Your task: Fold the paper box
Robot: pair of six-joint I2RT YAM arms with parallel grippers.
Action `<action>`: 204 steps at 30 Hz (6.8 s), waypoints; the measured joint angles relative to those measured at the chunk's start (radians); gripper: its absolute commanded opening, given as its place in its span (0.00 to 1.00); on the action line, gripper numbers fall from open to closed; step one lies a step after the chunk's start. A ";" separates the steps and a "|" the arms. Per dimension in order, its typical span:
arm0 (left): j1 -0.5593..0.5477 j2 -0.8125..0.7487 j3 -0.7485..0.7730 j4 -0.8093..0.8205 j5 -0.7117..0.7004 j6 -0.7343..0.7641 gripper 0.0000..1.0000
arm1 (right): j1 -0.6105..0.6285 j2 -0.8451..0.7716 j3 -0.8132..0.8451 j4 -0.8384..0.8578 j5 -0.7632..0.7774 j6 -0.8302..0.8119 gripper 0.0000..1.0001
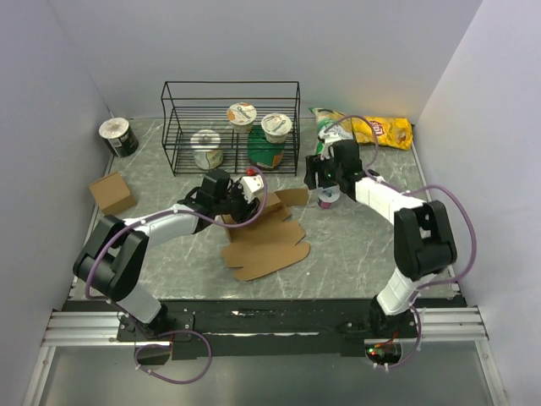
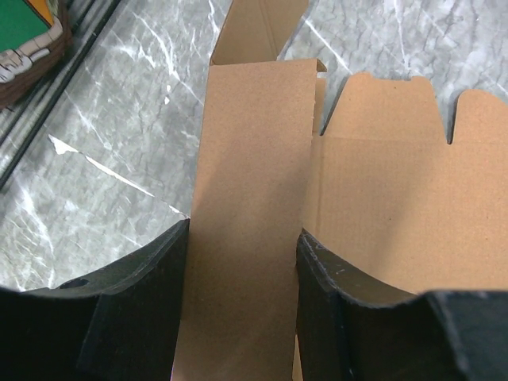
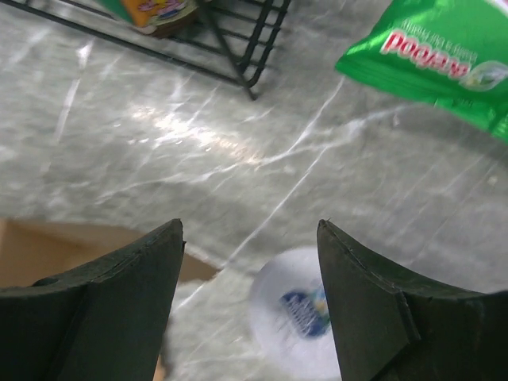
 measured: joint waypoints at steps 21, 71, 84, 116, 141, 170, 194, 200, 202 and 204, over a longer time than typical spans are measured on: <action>-0.003 -0.059 -0.023 0.008 -0.019 0.001 0.45 | 0.034 0.079 0.138 -0.206 -0.301 -0.296 0.65; -0.036 -0.268 -0.168 0.036 0.033 -0.063 0.43 | 0.045 -0.146 -0.060 -0.251 -0.485 -0.230 0.74; -0.036 -0.231 -0.168 0.028 0.014 -0.064 0.43 | 0.156 -0.134 -0.103 -0.205 -0.518 -0.225 0.75; -0.040 -0.225 -0.168 0.021 0.024 -0.071 0.42 | 0.283 -0.088 -0.277 0.197 -0.324 -0.112 0.53; -0.043 -0.225 -0.168 0.032 0.040 -0.075 0.42 | 0.409 -0.159 -0.527 0.578 0.090 0.109 0.25; -0.045 -0.225 -0.167 0.079 0.010 -0.093 0.41 | 0.545 -0.140 -0.417 0.419 0.551 0.249 0.04; -0.046 -0.208 -0.145 0.079 0.005 -0.093 0.39 | 0.560 -0.119 -0.400 0.430 0.621 0.256 0.24; -0.052 -0.163 -0.109 0.026 -0.025 -0.125 0.38 | 0.554 -0.119 -0.426 0.457 0.668 0.253 0.45; -0.053 -0.143 -0.098 0.005 -0.042 -0.137 0.39 | 0.551 -0.119 -0.431 0.457 0.688 0.251 0.51; -0.054 -0.129 -0.095 -0.008 -0.063 -0.148 0.39 | 0.550 -0.119 -0.435 0.455 0.705 0.248 0.56</action>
